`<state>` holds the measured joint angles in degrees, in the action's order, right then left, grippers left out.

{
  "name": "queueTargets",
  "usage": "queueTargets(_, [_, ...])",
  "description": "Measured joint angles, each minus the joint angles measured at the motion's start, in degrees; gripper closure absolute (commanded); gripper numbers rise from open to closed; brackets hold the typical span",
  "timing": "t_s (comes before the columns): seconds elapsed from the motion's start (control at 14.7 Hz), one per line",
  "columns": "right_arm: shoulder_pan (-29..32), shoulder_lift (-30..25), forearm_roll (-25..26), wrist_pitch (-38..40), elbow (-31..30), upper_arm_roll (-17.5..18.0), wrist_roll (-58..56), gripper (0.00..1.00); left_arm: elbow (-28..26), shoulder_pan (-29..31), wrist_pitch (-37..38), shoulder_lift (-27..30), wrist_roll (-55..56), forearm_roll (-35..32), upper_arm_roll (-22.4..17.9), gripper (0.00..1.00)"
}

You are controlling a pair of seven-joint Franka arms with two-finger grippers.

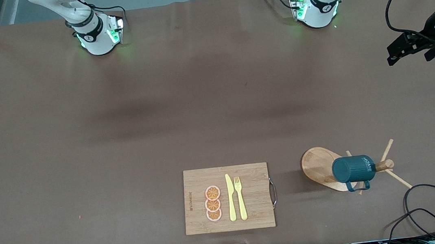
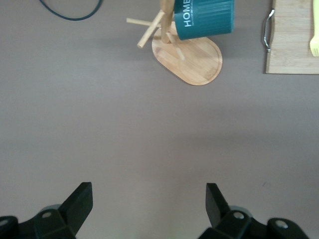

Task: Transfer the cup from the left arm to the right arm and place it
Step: 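Move the left gripper toward the teal mug on the wooden stand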

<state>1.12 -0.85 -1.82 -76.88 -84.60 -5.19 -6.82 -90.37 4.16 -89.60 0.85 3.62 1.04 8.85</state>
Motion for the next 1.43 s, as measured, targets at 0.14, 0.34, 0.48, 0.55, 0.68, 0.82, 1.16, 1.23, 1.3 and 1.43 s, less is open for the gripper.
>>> queueTargets(0.14, [0.0, 0.0, 0.0, 0.0, 0.0, 0.0, 0.0, 0.0, 0.02, 0.26, 0.0, -0.21, -0.18, 0.3, -0.06, 0.0])
queueTargets(0.34, [0.0, 0.0, 0.0, 0.0, 0.0, 0.0, 0.0, 0.0, 0.17, 0.5, 0.0, -0.37, -0.2, 0.32, -0.2, 0.0])
queueTargets(0.48, [0.0, 0.0, 0.0, 0.0, 0.0, 0.0, 0.0, 0.0, 1.2, 0.53, -0.23, -1.15, -0.02, 0.32, -0.36, 0.0])
queueTargets(0.55, [0.0, 0.0, 0.0, 0.0, 0.0, 0.0, 0.0, 0.0, 2.48, 0.57, -0.26, -2.18, -0.02, 0.32, -0.52, 0.0])
queueTargets(0.68, [0.0, 0.0, 0.0, 0.0, 0.0, 0.01, 0.0, 0.0, 4.94, 0.6, -0.26, -4.67, 1.43, 0.32, -0.75, 0.0])
queueTargets(0.82, [0.0, 0.0, 0.0, 0.0, 0.0, 0.01, 0.0, 0.0, 5.9, 0.28, -0.31, -6.52, 7.27, 0.35, -0.69, 0.0])
queueTargets(1.16, [0.0, 0.0, 0.0, 0.0, 0.0, 0.02, 0.0, 0.0, 6.06, -0.48, -6.71, -10.7, 26.87, 1.69, 0.13, 0.0])
queueTargets(1.23, [0.0, 0.0, 0.0, 0.0, 0.0, 0.02, 0.0, 0.0, 6.08, -0.51, -7.88, -11.4, 31.37, 2.67, 0.13, 0.0])
queueTargets(1.3, [0.0, 0.0, 0.0, 0.0, 0.01, 0.03, 0.0, 0.0, 6.08, -0.61, -9.03, -12.12, 37.02, 3.23, 0.13, 0.0])
queueTargets(1.43, [0.0, 0.0, 0.0, 0.0, 0.01, 0.03, 0.0, 0.0, 6.08, -1.29, -11.55, -13.45, 48.55, 3.48, 0.15, 0.0])
